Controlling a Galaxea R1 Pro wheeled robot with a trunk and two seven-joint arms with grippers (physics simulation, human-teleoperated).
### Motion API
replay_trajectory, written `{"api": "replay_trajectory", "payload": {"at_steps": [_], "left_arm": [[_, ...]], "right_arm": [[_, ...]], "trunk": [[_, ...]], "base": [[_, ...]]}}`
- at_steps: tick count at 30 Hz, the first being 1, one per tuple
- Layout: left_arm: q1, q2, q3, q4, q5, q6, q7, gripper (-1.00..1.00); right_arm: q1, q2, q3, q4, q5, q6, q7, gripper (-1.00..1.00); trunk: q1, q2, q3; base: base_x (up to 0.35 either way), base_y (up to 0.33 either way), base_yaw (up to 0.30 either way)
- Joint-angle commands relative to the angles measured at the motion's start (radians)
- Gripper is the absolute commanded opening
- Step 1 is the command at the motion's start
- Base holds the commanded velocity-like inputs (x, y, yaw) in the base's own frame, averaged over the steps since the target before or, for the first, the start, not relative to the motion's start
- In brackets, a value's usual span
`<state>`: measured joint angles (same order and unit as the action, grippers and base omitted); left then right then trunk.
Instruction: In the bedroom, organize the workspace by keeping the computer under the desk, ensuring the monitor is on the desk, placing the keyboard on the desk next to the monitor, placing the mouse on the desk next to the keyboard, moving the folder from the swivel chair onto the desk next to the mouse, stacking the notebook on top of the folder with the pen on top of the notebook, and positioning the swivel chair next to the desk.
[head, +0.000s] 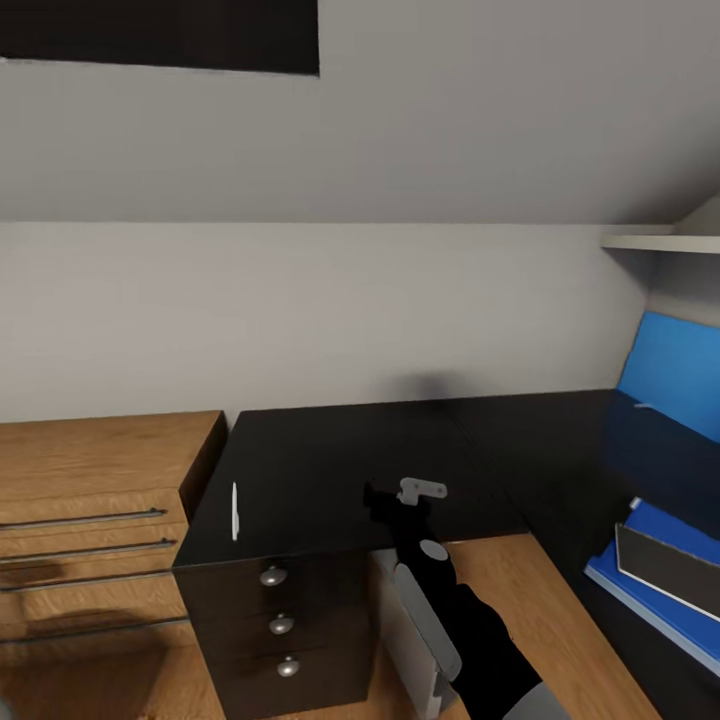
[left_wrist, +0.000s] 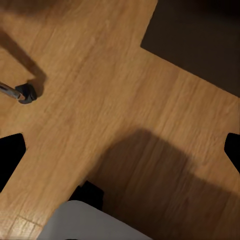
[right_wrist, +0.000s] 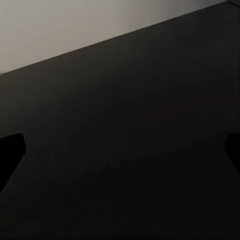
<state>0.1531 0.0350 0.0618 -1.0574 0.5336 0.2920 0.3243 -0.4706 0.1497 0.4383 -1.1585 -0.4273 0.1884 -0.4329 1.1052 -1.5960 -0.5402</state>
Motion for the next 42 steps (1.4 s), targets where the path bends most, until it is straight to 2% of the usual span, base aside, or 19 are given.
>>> {"api": "replay_trajectory", "payload": {"at_steps": [1, 8, 10, 13, 22, 34, 42], "left_arm": [[0.000, 0.000, 0.000, -0.003, 0.009, 0.003, 0.006, 1.00], [0.000, 0.000, 0.000, -0.003, 0.009, -0.003, 0.007, 1.00], [0.000, 0.000, -0.001, -0.003, 0.010, -0.037, 0.007, 1.00], [0.000, 0.000, -0.002, -0.003, 0.011, -0.072, 0.006, 1.00], [0.000, -0.001, -0.005, -0.003, 0.011, -0.095, 0.006, 1.00], [0.000, -0.001, -0.007, -0.003, 0.011, -0.097, 0.005, 1.00], [0.000, -0.002, -0.007, -0.003, 0.011, -0.097, 0.005, 1.00]], "right_arm": [[-0.001, 0.000, 0.006, 0.002, -0.005, -0.001, -0.012, 1.00], [-0.001, 0.001, 0.051, 0.019, -0.005, -0.016, -0.036, 1.00], [-0.001, 0.004, 0.058, 0.030, -0.004, -0.017, -0.045, 1.00], [-0.001, 0.009, 0.061, 0.037, -0.001, -0.018, -0.056, 1.00], [-0.002, 0.014, 0.063, 0.054, 0.039, -0.018, -0.064, 1.00], [-0.002, 0.014, 0.067, 0.054, 0.044, -0.018, -0.063, 1.00], [-0.001, 0.013, 0.100, 0.054, 0.045, -0.018, -0.064, 1.00]], "trunk": [[0.000, -0.001, -0.002], [0.000, -0.001, -0.006], [0.000, -0.001, -0.008], [0.000, -0.001, -0.010], [0.000, -0.001, -0.016], [0.000, -0.001, -0.025], [0.000, -0.001, -0.032]], "base": [[0.000, 0.000, 0.270], [0.000, 0.000, 0.269], [0.000, 0.000, 0.268], [0.000, 0.000, 0.267], [0.000, 0.000, 0.266], [0.000, 0.000, 0.258], [0.000, 0.000, 0.246]]}}
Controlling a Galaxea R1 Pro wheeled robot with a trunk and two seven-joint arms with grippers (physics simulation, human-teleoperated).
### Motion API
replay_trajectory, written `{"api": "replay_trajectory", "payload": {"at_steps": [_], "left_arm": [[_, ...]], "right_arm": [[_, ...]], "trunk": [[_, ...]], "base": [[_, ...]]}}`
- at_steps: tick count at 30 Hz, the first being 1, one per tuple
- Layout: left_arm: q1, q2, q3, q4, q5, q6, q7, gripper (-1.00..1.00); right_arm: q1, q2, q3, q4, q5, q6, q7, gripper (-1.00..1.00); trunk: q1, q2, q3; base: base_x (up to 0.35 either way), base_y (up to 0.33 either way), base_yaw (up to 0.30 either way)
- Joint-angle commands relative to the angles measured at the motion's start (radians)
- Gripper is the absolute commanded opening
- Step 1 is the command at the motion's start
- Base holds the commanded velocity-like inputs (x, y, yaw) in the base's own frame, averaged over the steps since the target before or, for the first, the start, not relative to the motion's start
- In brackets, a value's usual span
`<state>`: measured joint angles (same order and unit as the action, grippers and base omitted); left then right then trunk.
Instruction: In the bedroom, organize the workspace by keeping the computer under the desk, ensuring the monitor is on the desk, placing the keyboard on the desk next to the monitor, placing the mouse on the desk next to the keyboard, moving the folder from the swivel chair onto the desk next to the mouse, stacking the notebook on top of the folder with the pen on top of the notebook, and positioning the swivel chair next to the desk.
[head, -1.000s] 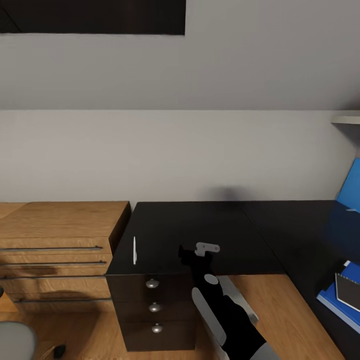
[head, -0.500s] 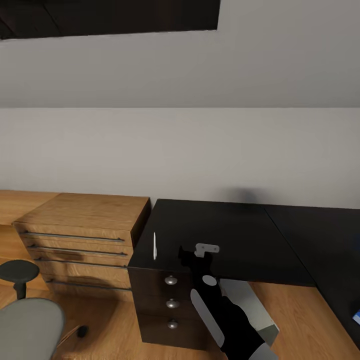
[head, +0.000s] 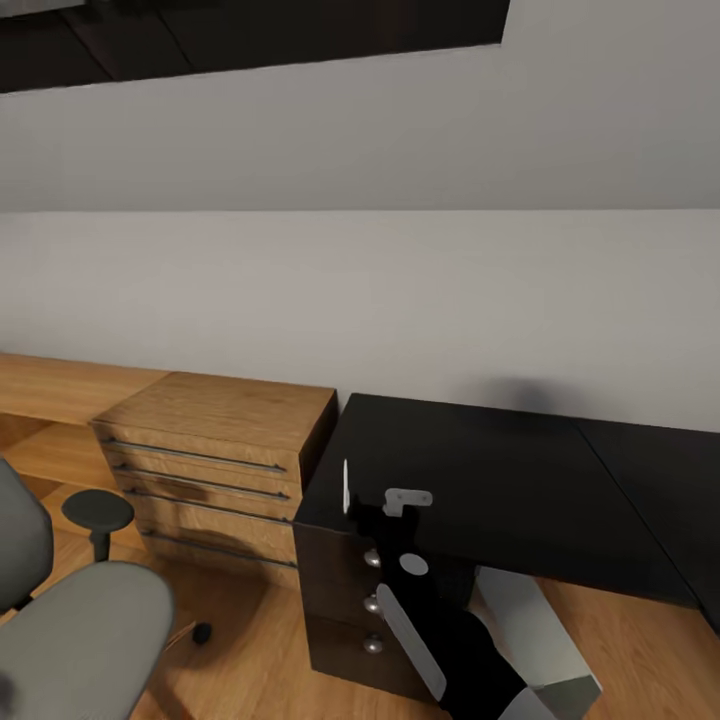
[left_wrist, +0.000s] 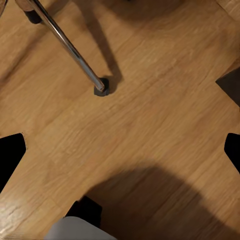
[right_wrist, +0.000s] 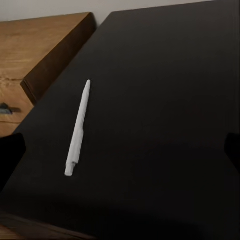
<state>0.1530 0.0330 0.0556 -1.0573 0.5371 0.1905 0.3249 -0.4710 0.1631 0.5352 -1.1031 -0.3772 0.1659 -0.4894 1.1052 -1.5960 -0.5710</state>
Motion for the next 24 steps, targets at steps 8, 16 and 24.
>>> {"api": "replay_trajectory", "payload": {"at_steps": [8, 16, 24], "left_arm": [[0.000, 0.000, 0.000, -0.003, 0.006, 0.004, 0.003, 1.00], [0.000, 0.000, -0.009, -0.112, 0.001, 0.010, 0.002, 1.00], [0.000, 0.002, -0.021, -0.311, -0.001, 0.120, 0.006, 1.00]], "right_arm": [[-0.001, -0.004, 0.061, -0.008, -0.007, 0.001, 0.004, 1.00], [-0.015, 0.011, 0.097, 0.008, -0.006, 0.035, -0.002, 1.00], [-0.236, 0.011, 0.096, 0.134, -0.031, 0.180, -0.004, 1.00]], "trunk": [[0.000, -0.001, -0.004], [0.000, -0.001, -0.004], [0.000, -0.001, -0.004]], "base": [[0.000, 0.000, 0.099], [0.000, 0.000, 0.007], [0.000, 0.000, 0.000]]}}
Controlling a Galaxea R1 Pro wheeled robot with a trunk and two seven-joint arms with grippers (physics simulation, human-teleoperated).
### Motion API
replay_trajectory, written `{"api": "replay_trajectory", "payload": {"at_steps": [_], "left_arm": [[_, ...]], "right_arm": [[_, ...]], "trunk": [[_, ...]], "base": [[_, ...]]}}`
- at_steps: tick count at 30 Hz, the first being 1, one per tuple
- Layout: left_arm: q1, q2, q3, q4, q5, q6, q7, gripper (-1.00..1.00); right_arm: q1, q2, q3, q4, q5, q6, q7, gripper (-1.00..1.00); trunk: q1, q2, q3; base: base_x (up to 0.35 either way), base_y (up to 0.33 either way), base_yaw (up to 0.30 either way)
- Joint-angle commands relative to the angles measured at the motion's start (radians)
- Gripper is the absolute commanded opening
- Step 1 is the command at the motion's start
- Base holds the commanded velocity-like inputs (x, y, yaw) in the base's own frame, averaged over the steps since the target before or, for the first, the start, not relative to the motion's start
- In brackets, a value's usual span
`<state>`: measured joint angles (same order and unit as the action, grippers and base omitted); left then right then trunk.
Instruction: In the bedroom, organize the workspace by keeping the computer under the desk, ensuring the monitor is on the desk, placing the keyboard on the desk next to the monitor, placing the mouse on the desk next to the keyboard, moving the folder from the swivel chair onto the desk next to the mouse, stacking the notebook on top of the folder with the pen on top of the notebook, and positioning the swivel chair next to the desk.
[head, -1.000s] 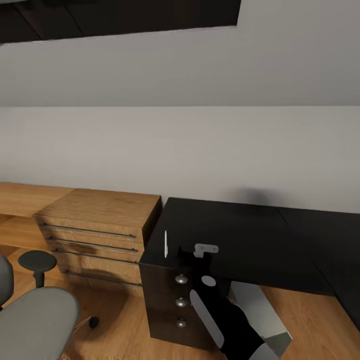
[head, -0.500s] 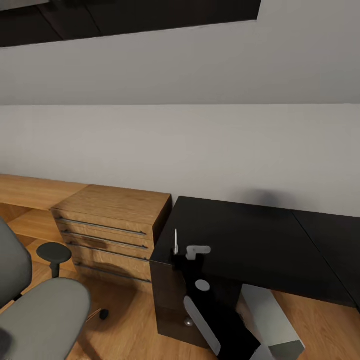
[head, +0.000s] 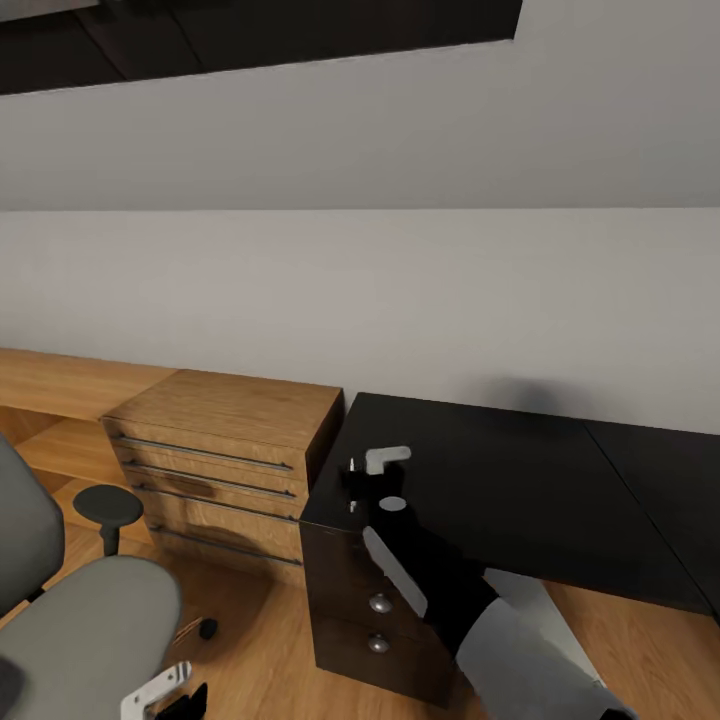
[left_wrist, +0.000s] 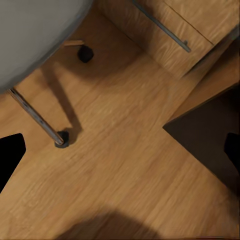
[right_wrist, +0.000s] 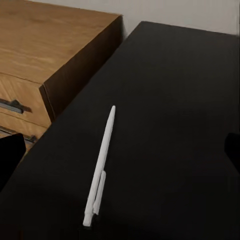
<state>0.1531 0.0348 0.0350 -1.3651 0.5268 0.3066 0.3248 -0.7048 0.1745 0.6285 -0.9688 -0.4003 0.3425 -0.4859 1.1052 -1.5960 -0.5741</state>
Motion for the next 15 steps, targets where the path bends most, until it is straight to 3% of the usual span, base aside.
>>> {"api": "replay_trajectory", "payload": {"at_steps": [1, 3, 5, 6, 9, 12, 15], "left_arm": [[0.000, 0.001, 0.000, -0.026, 0.009, 0.029, 0.006, 1.00], [0.000, 0.002, 0.000, -0.075, 0.009, 0.080, 0.007, 1.00], [0.000, 0.003, 0.001, -0.153, 0.009, 0.152, 0.008, 1.00], [-0.001, 0.003, 0.002, -0.191, 0.009, 0.186, 0.009, 1.00], [-0.016, 0.003, 0.003, -0.222, 0.010, 0.220, 0.009, 1.00], [-0.043, 0.003, 0.004, -0.237, 0.014, 0.248, 0.009, 1.00], [-0.065, 0.003, 0.004, -0.244, 0.017, 0.290, 0.010, 1.00]], "right_arm": [[-0.031, 0.000, 0.003, 0.027, -0.019, 0.010, -0.008, 1.00], [-0.087, 0.000, 0.002, 0.084, -0.050, 0.019, -0.007, 1.00], [-0.171, 0.000, 0.002, 0.175, -0.119, 0.028, -0.007, 1.00], [-0.225, 0.000, 0.002, 0.238, -0.174, 0.032, -0.006, 1.00], [-0.298, 0.000, 0.002, 0.324, -0.255, 0.043, -0.006, 1.00], [-0.350, 0.000, 0.002, 0.382, -0.313, 0.074, -0.005, 1.00], [-0.378, 0.000, 0.002, 0.412, -0.344, 0.125, -0.006, 1.00]], "trunk": [[0.000, -0.001, -0.001], [0.000, -0.001, -0.001], [0.000, -0.001, -0.001], [0.000, -0.001, -0.001], [0.000, -0.001, -0.001], [0.000, -0.001, -0.001], [0.000, -0.001, -0.001]], "base": [[0.000, 0.000, 0.000], [0.000, 0.000, 0.000], [0.000, 0.000, 0.000], [0.000, 0.000, 0.000], [0.000, 0.000, 0.000], [0.000, 0.000, 0.000], [0.000, 0.000, 0.000]]}}
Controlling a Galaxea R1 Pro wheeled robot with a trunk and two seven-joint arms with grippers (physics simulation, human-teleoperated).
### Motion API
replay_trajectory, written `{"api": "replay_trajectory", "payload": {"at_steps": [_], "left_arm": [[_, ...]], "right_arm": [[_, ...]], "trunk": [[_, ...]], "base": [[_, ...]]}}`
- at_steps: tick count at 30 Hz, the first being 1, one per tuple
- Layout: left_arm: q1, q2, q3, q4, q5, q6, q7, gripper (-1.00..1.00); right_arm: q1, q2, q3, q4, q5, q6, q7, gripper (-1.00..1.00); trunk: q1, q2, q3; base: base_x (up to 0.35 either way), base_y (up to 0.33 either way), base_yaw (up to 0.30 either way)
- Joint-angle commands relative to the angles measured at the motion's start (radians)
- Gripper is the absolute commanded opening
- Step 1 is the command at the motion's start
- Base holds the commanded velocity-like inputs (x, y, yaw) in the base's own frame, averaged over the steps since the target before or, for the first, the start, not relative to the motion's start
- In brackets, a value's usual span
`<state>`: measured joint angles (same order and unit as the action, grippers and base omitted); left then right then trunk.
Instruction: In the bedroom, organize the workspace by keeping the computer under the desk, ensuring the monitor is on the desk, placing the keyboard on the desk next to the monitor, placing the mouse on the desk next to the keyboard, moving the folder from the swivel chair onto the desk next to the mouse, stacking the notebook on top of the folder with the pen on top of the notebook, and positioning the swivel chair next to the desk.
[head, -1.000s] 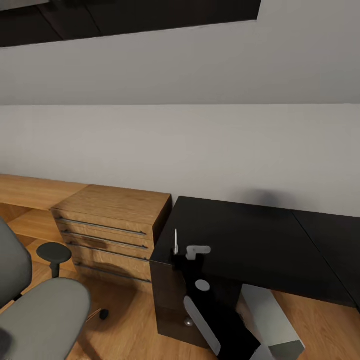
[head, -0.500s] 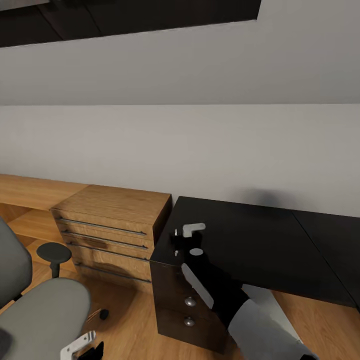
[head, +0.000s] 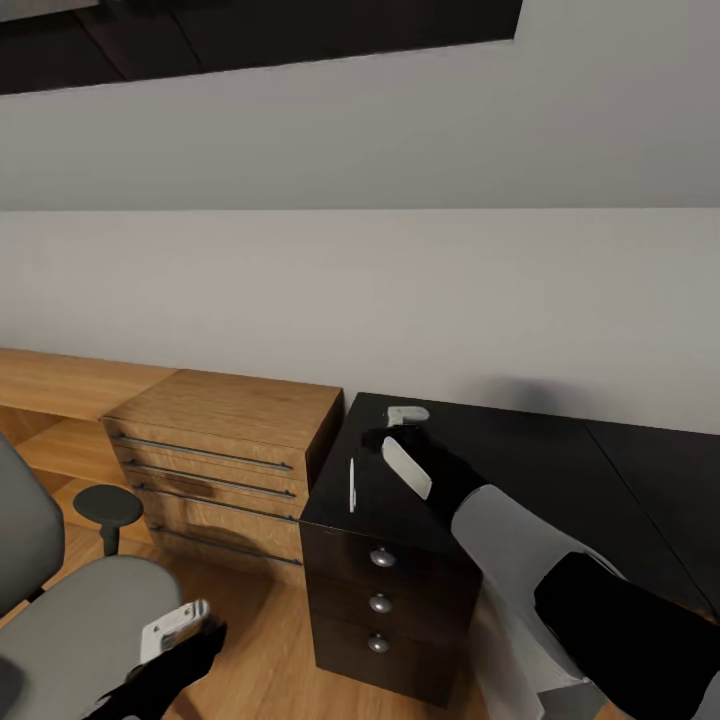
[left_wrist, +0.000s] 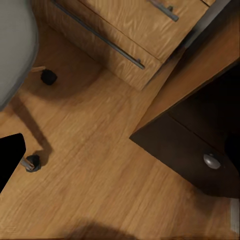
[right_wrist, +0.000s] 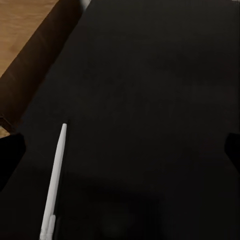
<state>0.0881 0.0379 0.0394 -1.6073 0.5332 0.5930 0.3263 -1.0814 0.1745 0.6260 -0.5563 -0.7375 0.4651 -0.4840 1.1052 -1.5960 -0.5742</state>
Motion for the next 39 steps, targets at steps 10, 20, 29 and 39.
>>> {"api": "replay_trajectory", "payload": {"at_steps": [10, 20, 29, 39], "left_arm": [[-0.023, -0.002, 0.028, -0.009, 0.014, 0.083, 0.008, 1.00], [-0.025, -0.004, 0.049, -0.009, 0.014, 0.091, 0.008, 1.00], [-0.025, -0.003, 0.051, -0.009, 0.014, 0.090, 0.008, 1.00], [-0.025, -0.004, 0.050, -0.009, 0.013, 0.089, 0.008, 1.00]], "right_arm": [[-0.023, 0.000, 0.006, 0.030, -0.042, 0.137, -0.004, 1.00], [0.056, 0.000, 0.006, 0.021, -0.064, 0.150, -0.004, 1.00], [0.091, 0.000, 0.006, 0.020, -0.065, 0.149, -0.003, 1.00], [0.094, 0.000, 0.006, 0.020, -0.062, 0.148, -0.005, 1.00]], "trunk": [[0.000, -0.001, -0.001], [0.000, -0.001, -0.001], [0.000, -0.001, -0.001], [0.000, -0.001, -0.004]], "base": [[0.000, 0.000, 0.000], [0.000, 0.000, 0.010], [0.000, 0.000, 0.216], [0.000, 0.000, 0.271]]}}
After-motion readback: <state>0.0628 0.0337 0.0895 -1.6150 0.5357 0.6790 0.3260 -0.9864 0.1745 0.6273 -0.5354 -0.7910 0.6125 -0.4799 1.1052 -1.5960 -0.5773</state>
